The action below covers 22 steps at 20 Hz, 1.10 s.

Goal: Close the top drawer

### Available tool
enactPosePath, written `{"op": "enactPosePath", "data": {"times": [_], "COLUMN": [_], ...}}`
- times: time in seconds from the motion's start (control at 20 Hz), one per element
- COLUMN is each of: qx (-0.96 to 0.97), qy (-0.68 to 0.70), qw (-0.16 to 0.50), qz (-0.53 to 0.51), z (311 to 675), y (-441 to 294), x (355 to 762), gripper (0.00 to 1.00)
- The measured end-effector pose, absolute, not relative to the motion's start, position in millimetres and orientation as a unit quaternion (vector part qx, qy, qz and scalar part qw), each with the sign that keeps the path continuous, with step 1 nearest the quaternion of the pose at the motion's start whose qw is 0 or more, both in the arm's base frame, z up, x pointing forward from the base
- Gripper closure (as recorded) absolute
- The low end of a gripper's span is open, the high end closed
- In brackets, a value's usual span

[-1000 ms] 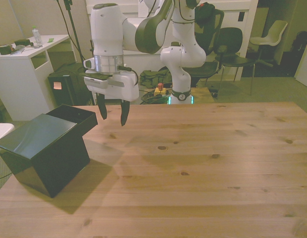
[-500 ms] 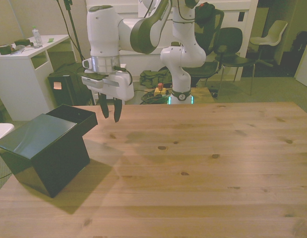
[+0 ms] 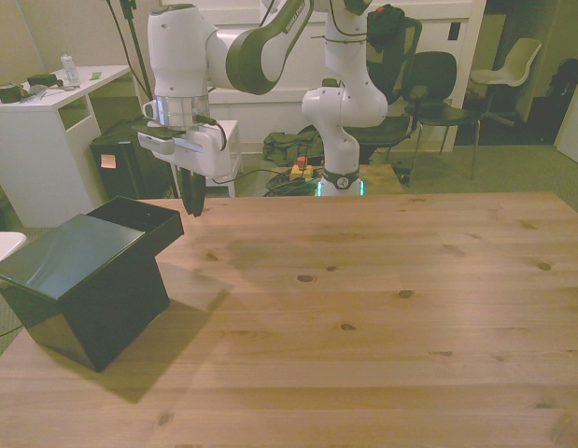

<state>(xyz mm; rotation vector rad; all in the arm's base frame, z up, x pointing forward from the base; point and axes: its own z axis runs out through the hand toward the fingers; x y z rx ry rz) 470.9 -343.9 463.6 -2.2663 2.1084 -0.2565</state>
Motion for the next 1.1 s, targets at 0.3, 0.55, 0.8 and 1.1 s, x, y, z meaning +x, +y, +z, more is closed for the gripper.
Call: {"op": "enactPosePath", "data": {"times": [0.3,0.55,0.8,1.1], "qx": [-0.738,-0.741,-0.744,-0.748], "qy": [0.670,0.667,0.664,0.658], "qw": [0.012,0.008,0.005,0.007], "qz": [-0.083,-0.083,-0.082,-0.081], "z": [474,476,470,473], "y": [-356,-370,-384,-390], "x": [476,484,497,512], "gripper": [1.00,1.00,1.00,1.00]}}
